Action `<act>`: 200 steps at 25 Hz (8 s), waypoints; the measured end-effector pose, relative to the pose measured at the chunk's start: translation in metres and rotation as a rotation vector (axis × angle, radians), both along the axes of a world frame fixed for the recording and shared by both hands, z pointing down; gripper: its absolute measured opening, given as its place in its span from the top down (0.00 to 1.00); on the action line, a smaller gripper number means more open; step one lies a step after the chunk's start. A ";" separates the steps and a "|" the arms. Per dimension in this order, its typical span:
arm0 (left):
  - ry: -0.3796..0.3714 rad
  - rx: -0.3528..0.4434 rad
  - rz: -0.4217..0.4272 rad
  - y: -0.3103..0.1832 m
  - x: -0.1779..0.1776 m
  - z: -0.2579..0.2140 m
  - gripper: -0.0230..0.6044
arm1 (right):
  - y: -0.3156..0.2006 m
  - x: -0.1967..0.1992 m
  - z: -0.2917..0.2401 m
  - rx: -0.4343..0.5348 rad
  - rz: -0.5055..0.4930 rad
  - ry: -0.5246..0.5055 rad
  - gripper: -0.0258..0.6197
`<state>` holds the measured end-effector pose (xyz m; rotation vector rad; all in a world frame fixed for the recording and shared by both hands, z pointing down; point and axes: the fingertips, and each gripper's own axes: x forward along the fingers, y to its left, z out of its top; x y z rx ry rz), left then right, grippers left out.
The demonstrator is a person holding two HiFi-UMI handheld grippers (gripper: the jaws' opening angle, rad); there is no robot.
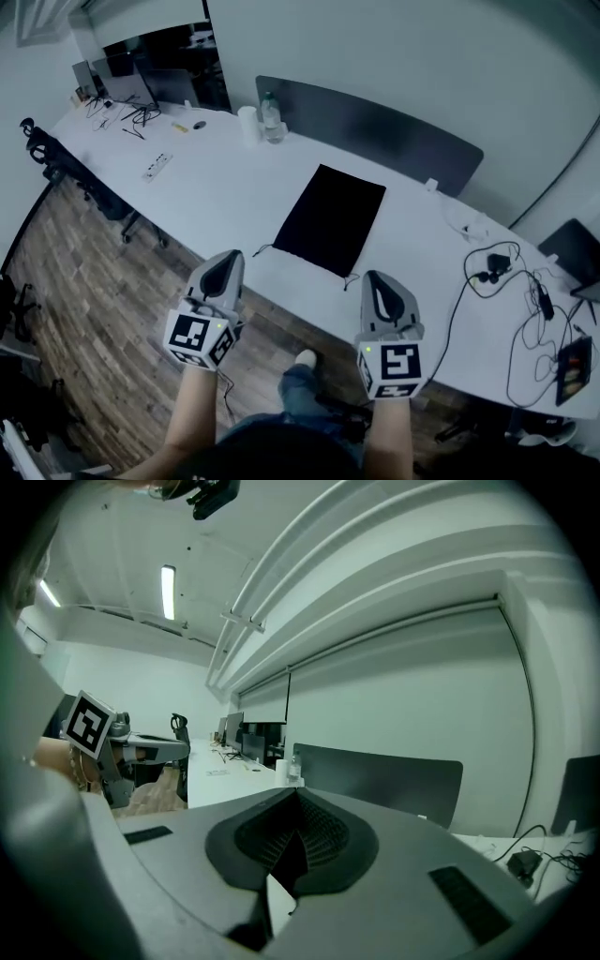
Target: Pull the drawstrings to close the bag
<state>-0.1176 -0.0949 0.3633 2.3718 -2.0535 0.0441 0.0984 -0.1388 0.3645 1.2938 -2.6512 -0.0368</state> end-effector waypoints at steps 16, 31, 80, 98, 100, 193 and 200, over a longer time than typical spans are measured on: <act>-0.005 -0.120 0.146 -0.144 -0.033 0.036 0.96 | -0.101 -0.010 0.033 -0.062 0.143 -0.066 0.97; -0.033 -0.368 0.307 -0.159 -0.053 0.125 0.94 | -0.103 0.004 0.104 -0.228 0.325 -0.031 0.97; -0.204 -0.866 0.436 -0.120 -0.050 0.286 0.93 | -0.059 -0.016 0.282 -0.671 0.390 0.257 0.95; -0.145 -0.637 0.380 -0.163 -0.053 0.199 0.93 | -0.088 0.004 0.194 -0.563 0.366 0.267 0.95; -0.146 -0.609 0.374 -0.165 -0.053 0.187 0.93 | -0.092 0.005 0.181 -0.536 0.374 0.252 0.95; -0.151 -0.236 0.079 -0.312 -0.152 0.024 0.94 | -0.182 0.157 0.014 -0.152 0.817 0.244 0.95; -0.136 -0.239 0.060 -0.318 -0.162 0.025 0.94 | -0.183 0.170 0.015 -0.159 0.854 0.258 0.95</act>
